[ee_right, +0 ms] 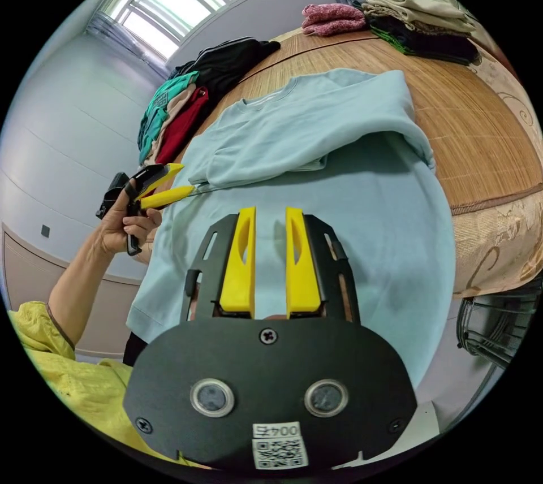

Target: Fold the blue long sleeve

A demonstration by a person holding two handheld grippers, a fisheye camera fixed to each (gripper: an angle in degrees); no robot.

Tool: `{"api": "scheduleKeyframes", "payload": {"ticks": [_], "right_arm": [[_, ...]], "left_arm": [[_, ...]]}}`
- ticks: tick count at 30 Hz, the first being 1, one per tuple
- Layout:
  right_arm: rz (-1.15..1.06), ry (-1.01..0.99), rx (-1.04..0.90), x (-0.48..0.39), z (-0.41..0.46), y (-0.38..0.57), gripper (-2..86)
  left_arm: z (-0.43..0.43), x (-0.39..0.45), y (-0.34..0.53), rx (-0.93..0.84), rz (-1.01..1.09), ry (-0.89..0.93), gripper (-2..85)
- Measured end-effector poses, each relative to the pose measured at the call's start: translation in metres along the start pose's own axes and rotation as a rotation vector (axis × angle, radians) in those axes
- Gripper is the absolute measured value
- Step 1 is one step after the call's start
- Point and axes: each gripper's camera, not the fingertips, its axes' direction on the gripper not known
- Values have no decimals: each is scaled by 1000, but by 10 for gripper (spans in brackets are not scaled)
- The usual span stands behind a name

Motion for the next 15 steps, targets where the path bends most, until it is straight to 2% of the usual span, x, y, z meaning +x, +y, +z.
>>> {"api": "scheduleKeyframes", "payload": {"ticks": [6, 10, 15], "right_arm": [[2, 40, 59, 5, -16, 8, 89], [-31, 249, 220, 6, -45, 16, 95], [-30, 487, 234, 29, -54, 10, 112]], "left_arm": [[7, -18, -13, 13, -48, 16, 139], [9, -17, -21, 28, -23, -34, 116], [7, -30, -16, 58, -49, -49, 68]]}}
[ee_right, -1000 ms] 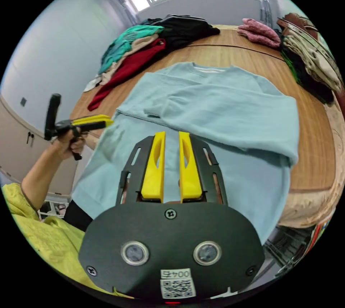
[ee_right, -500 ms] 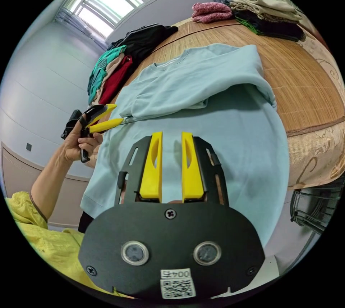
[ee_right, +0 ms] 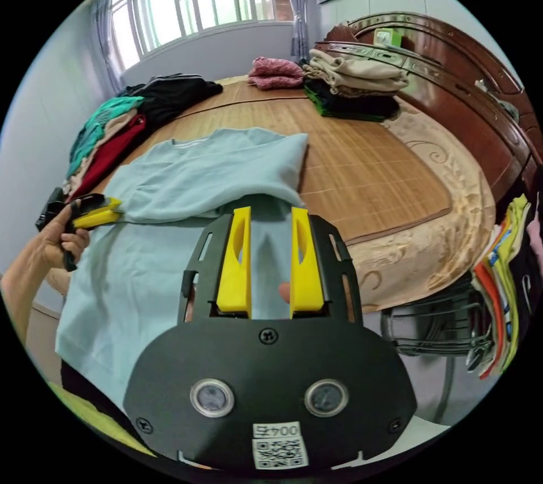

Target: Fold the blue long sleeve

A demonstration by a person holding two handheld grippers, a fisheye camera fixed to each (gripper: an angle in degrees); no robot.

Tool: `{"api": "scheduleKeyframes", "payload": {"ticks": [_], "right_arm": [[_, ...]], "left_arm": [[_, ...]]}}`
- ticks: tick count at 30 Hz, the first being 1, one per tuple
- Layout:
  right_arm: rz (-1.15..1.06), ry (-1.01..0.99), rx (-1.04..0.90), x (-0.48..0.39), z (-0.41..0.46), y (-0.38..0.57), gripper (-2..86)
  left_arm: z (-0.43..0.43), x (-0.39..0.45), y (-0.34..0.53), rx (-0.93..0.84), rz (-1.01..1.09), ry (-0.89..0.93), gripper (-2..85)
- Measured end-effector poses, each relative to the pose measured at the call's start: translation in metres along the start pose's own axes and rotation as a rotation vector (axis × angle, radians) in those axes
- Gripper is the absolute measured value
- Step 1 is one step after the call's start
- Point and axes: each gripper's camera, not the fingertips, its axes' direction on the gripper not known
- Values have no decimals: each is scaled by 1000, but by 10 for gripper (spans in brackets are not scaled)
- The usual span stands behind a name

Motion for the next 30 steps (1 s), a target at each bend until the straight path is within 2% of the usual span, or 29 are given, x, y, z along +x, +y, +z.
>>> {"api": "scheduleKeyframes", "payload": {"ticks": [6, 10, 13, 16, 20, 21, 23, 27, 30], "right_arm": [[-117, 129, -114, 14, 41, -12, 114], [-150, 36, -121, 27, 42, -12, 107], [-88, -60, -114, 44, 34, -5, 101], [-33, -124, -114, 57, 28, 8, 93], [-28, -135, -102, 57, 23, 17, 87], [-37, -137, -98, 55, 21, 17, 87], [-52, -146, -93, 51, 19, 16, 86], [-61, -115, -99, 41, 14, 11, 81], [-59, -119, -26, 25, -8, 10, 80]], "left_arm": [[-10, 12, 6, -1, 64, -23, 34], [-24, 49, 10, 48, 183, -66, 25], [-33, 82, 11, 73, 280, -79, 22], [-42, 118, 14, 110, 410, -91, 21], [-71, 161, 39, 252, 715, -44, 22], [-76, 168, 47, 270, 804, -82, 23], [-75, 165, 45, 225, 804, -149, 25], [-64, 137, 46, 144, 707, -163, 34], [-54, 111, 52, 97, 598, -53, 48]]}}
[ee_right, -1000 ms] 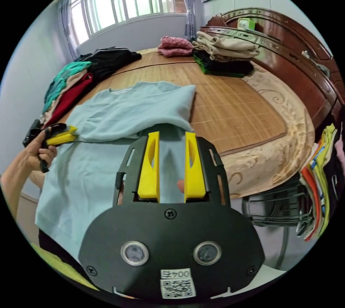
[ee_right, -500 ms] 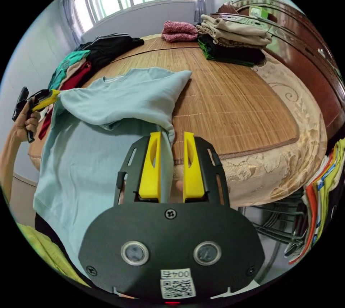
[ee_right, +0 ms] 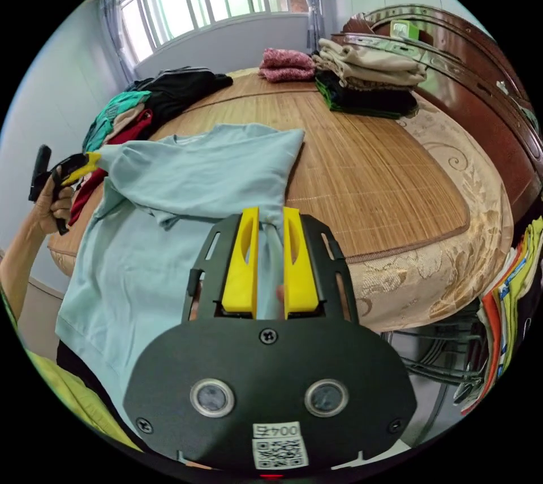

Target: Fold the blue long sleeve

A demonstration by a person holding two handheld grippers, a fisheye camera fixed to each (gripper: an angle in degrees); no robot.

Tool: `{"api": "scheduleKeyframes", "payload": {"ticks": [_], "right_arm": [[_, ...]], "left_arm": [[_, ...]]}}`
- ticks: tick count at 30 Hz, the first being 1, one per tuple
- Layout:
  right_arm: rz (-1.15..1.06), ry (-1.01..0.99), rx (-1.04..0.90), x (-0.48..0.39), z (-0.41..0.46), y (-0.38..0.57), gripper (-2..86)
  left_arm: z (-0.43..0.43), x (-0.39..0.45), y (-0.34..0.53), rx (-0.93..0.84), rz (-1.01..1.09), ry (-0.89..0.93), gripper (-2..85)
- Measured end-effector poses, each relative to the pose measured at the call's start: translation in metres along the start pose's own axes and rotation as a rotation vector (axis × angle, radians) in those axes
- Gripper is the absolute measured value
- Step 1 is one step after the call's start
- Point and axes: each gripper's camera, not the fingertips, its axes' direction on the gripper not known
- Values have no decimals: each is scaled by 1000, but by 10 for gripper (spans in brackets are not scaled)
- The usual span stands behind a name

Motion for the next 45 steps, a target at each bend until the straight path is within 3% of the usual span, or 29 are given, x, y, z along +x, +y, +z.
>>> {"api": "scheduleKeyframes", "payload": {"ticks": [4, 10, 13, 19, 23, 27, 31, 36, 41, 45], "right_arm": [[-125, -70, 29, -49, -9, -8, 95], [-334, -263, 34, -154, 4, -31, 108], [-452, -236, 14, -219, 23, -50, 112], [-632, -121, -54, -294, 59, -83, 108], [-659, -119, -107, -293, 71, -96, 76], [-508, -242, -138, -249, 65, -125, 40], [-263, -322, 0, -144, 10, -160, 36], [5, -110, 160, 34, -63, -191, 34], [224, 101, 145, 203, -97, -196, 36], [502, 137, -15, 329, -90, -167, 52]], "left_arm": [[-2, -14, 29, 20, -101, 100, 58], [-24, -18, 77, 19, -89, -10, 49], [-24, -22, 89, 3, -130, 13, 54], [-43, -7, 110, -32, -12, -273, 71], [-53, -14, 118, -79, 60, -474, 75], [-42, -28, 123, -154, 49, -577, 65], [-37, -25, 135, -151, 88, -620, 45], [-45, -25, 146, -108, 64, -587, 27], [-50, -21, 153, -83, 57, -587, 23], [-51, -13, 158, -77, 68, -621, 21]]}}
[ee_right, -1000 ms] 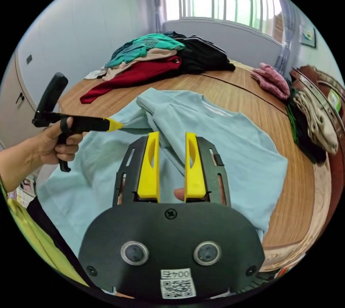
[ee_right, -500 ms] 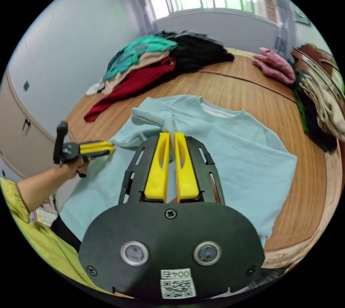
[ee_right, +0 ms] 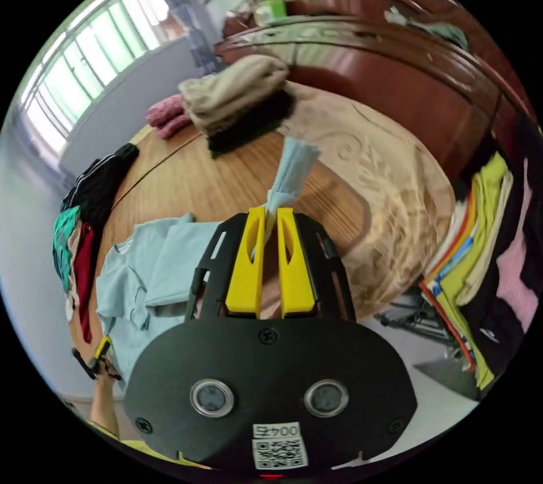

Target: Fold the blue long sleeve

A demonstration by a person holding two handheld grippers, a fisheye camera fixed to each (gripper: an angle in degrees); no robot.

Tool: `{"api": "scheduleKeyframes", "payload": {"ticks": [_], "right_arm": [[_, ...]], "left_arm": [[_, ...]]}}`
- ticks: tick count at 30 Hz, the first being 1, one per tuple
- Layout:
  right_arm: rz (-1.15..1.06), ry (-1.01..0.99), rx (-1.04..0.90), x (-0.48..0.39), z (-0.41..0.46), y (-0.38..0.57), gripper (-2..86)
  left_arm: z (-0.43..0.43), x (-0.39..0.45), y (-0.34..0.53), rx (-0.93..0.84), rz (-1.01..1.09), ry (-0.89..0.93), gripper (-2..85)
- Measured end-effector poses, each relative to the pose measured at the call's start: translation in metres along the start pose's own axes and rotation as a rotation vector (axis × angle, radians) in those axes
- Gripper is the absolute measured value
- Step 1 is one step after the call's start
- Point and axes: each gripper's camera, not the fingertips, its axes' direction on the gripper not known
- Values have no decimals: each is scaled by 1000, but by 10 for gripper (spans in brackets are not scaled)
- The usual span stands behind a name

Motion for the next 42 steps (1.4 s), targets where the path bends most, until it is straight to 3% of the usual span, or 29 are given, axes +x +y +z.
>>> {"api": "scheduleKeyframes", "payload": {"ticks": [3, 6, 9, 12, 18, 27, 35, 38, 42], "right_arm": [[60, -146, 169, 45, -31, 25, 74], [-47, -390, 276, 30, -51, 61, 83], [-165, -720, 33, -31, -6, 91, 103], [-77, -935, -280, -90, 71, 128, 125], [89, -885, -529, -150, 153, 159, 138], [234, -808, -496, -158, 188, 151, 55], [46, -765, -400, -223, 153, 119, 48], [-5, -789, -390, -245, 143, 114, 47], [-50, -801, -374, -269, 136, 110, 46]], "left_arm": [[-3, 8, 3, 5, 22, -45, 20], [-6, 14, 7, 18, 41, -77, 20], [-9, 13, 10, 22, 39, -74, 19], [-11, 8, 11, 19, 29, -51, 20], [-16, 5, 16, 30, 11, -35, 22], [-23, 7, 22, 59, 1, -7, 28], [-43, 22, 20, 89, 2, -12, 65], [-66, 42, 26, 194, 107, -96, 89], [-60, 81, 11, 151, 396, -211, 100]]}}
